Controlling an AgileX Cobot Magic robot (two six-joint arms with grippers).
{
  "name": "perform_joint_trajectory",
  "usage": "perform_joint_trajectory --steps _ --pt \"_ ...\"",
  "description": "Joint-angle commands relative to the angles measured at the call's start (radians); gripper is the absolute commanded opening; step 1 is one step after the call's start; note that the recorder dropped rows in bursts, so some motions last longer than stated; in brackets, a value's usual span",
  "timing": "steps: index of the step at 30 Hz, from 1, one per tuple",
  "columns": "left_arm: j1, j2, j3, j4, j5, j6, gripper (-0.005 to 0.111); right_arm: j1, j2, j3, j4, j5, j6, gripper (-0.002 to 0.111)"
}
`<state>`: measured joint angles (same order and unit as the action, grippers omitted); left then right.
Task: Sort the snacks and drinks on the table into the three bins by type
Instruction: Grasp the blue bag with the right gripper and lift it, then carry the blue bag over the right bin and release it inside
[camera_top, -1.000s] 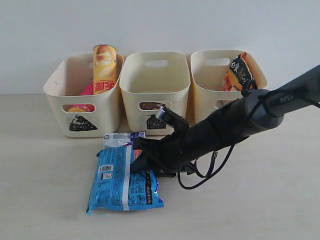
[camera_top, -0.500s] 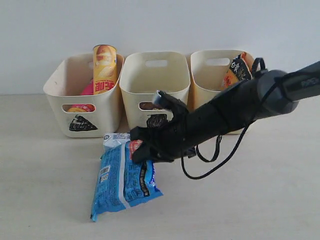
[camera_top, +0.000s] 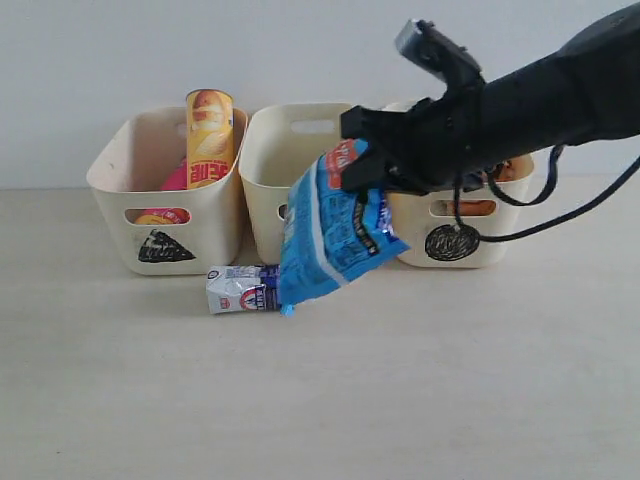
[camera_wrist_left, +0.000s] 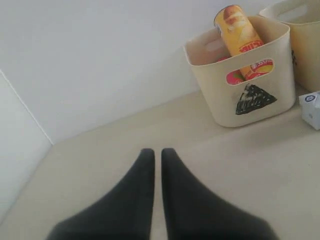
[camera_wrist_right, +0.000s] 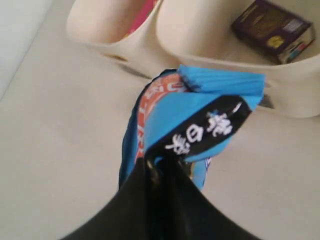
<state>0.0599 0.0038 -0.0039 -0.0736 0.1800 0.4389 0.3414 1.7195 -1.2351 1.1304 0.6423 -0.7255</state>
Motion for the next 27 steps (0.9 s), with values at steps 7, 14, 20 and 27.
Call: perform_joint_trajectory --steps 7,14,20,27 --pt "0.001 -0.004 0.004 0.067 0.009 0.0 0.004 -0.176 -0.049 -0.138 0.064 0.099 0.005 0.001" --pt "0.001 -0.004 0.004 0.067 0.009 0.0 0.004 -0.222 -0.049 -0.303 -0.038 -0.047 0.01 0.001" --pt "0.001 -0.004 0.004 0.067 0.009 0.0 0.004 -0.222 -0.013 -0.382 -0.18 -0.263 0.019 0.001" --pt "0.001 -0.004 0.004 0.067 0.009 0.0 0.004 -0.222 0.132 -0.431 -0.197 -0.329 0.005 0.001"
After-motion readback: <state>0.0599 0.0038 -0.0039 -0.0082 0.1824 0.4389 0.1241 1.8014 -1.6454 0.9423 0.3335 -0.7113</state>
